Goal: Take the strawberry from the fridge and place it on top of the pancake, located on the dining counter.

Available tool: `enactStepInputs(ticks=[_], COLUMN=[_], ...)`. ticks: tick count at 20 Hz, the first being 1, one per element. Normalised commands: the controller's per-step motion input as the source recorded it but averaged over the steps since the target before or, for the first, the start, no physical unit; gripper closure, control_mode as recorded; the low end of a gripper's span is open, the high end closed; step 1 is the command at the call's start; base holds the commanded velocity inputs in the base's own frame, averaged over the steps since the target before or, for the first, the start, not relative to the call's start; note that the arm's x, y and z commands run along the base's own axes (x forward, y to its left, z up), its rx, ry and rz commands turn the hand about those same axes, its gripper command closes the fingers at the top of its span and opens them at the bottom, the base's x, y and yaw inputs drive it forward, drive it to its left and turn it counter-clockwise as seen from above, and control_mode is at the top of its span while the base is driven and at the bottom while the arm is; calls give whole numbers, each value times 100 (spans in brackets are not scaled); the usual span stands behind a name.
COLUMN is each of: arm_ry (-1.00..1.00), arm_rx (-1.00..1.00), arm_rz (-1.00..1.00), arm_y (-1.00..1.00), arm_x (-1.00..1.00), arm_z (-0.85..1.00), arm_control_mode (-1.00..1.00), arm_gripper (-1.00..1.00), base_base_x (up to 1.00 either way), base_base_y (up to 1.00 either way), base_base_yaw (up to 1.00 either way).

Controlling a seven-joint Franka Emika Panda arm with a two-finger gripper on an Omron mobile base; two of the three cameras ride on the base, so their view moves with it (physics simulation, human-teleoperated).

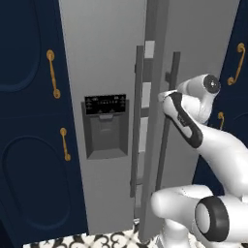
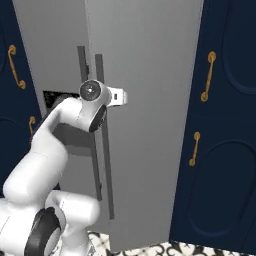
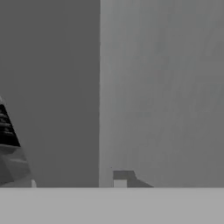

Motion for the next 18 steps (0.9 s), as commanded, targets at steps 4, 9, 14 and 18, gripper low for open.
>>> enactStepInputs(ticks=[4,9,14,18], arm_ry=[0,0,0,0], arm_rx=[0,0,1,4], arm_rz=[0,0,-2,-2], arm_y=[-100,-100,-95,-88], arm_x=[-100,-97,-45,-26], arm_z=[-6,0,11,21], arm_control_mode=[-100,-100,-100,-100], arm_gripper=[100,100,100,-100], base_base_x=[0,0,0,0], base_base_y=[0,0,0,0], base_base_yaw=[0,0,0,0])
